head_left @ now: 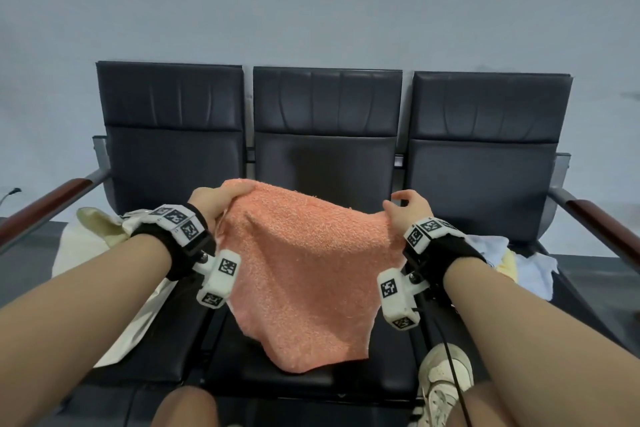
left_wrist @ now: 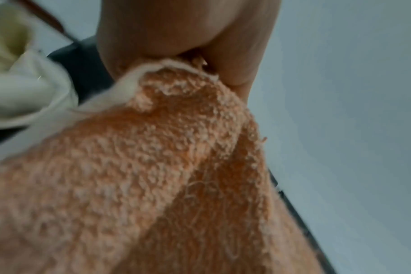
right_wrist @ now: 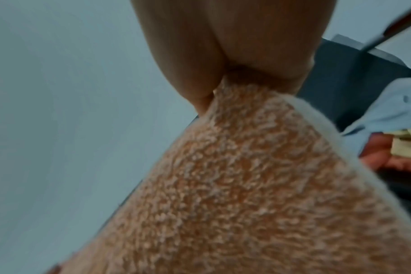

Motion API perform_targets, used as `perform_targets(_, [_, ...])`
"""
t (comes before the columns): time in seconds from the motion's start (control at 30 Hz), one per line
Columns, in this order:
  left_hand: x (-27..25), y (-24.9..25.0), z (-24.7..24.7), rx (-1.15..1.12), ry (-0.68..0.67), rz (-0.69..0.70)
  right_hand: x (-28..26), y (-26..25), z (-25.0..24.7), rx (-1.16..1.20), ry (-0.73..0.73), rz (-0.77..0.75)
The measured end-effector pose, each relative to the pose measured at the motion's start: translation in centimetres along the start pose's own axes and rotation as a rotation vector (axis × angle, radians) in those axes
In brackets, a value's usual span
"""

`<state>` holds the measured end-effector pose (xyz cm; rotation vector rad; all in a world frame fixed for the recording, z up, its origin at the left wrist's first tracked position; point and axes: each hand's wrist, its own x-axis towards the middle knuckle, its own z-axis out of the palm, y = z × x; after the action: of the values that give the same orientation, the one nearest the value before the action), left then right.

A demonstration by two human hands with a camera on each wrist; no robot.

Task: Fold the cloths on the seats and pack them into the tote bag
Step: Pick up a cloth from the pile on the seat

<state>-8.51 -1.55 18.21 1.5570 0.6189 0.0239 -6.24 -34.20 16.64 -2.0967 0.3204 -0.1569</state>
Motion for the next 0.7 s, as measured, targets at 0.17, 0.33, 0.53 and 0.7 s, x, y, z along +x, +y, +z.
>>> perform_targets(0.17, [-1.0, 0.8, -0.3, -0.156, -0.443, 0.051, 1.1, 0.3, 0.4, 0.477, -0.176, 0.251])
perform_targets(0.33, [-1.5, 0.1, -0.1, 0.006, -0.313, 0.191, -0.1, -0.6, -0.7, 0.539, -0.318, 0.228])
perform_targets(0.53, [-1.3, -0.3, -0.7, 0.079, -0.102, 0.265, -1.0, 0.2, -0.9, 0.022, -0.196, -0.067])
perform_targets(0.7, [-2.1, -0.3, -0.8, 0.266, -0.055, 0.269, -1.3, 0.2, -0.9, -0.139, -0.118, -0.109])
